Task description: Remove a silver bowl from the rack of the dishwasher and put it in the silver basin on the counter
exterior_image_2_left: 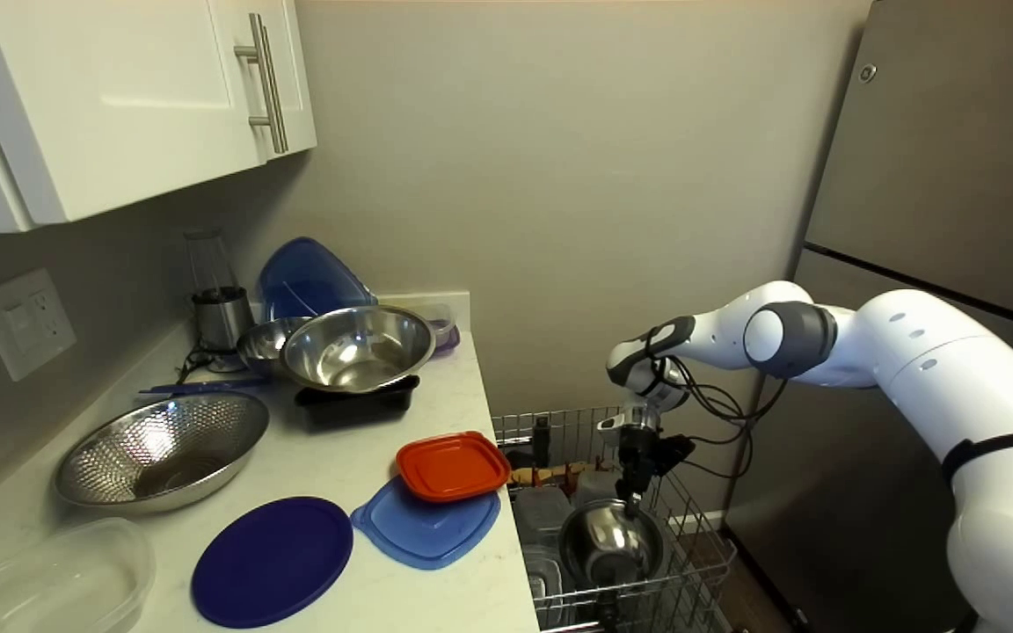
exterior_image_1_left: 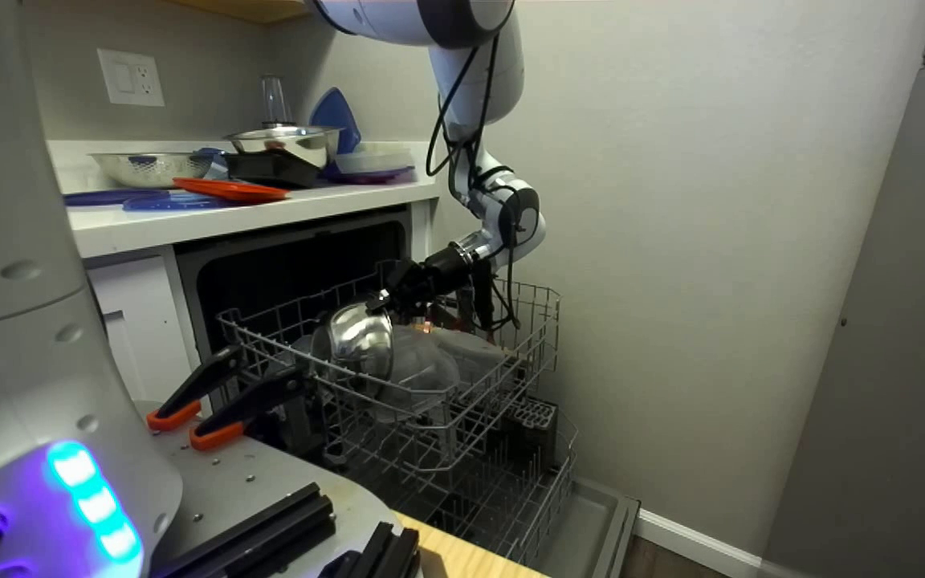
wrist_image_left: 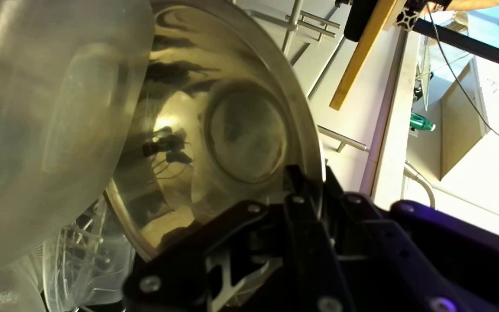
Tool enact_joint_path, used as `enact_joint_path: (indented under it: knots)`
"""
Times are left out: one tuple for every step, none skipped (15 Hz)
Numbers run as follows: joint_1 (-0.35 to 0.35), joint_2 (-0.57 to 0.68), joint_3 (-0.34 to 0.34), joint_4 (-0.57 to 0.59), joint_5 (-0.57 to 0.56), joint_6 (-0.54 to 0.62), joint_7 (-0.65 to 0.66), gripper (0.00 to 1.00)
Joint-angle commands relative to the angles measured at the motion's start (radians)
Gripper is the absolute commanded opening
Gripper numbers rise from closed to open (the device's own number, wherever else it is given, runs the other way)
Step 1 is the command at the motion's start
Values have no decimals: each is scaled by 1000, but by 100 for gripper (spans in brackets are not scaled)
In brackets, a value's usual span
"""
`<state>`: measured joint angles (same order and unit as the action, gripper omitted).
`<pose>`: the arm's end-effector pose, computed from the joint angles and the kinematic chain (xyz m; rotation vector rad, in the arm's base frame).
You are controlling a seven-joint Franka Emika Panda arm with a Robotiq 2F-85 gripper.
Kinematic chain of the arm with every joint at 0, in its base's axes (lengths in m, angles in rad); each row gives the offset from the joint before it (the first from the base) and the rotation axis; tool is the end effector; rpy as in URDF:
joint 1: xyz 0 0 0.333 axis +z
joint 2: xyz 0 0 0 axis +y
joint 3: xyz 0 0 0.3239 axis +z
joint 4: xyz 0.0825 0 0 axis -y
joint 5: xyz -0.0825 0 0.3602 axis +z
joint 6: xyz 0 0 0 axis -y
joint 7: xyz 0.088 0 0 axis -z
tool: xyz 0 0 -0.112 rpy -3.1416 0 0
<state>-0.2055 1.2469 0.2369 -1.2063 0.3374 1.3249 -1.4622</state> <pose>0.5805 0.0386 0.0318 -1.4991 -1.2009 0.4447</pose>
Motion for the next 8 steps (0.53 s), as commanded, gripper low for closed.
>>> enact_joint_path:
  knots:
    - [15,-117,-1,-71,-23,-13,8,4]
    - [16,-135,-3,-76,-28,-10,12,4]
    - [21,-162,-8,-82,-38,2,25,4]
    - [33,-182,-22,-75,-31,-21,26,4]
    - [39,-218,-27,-83,-37,-17,28,4]
    - [48,-242,-32,-82,-41,-19,32,4]
    - [55,-270,-38,-84,-44,-20,33,4]
    - [61,-289,-44,-85,-44,-19,34,4]
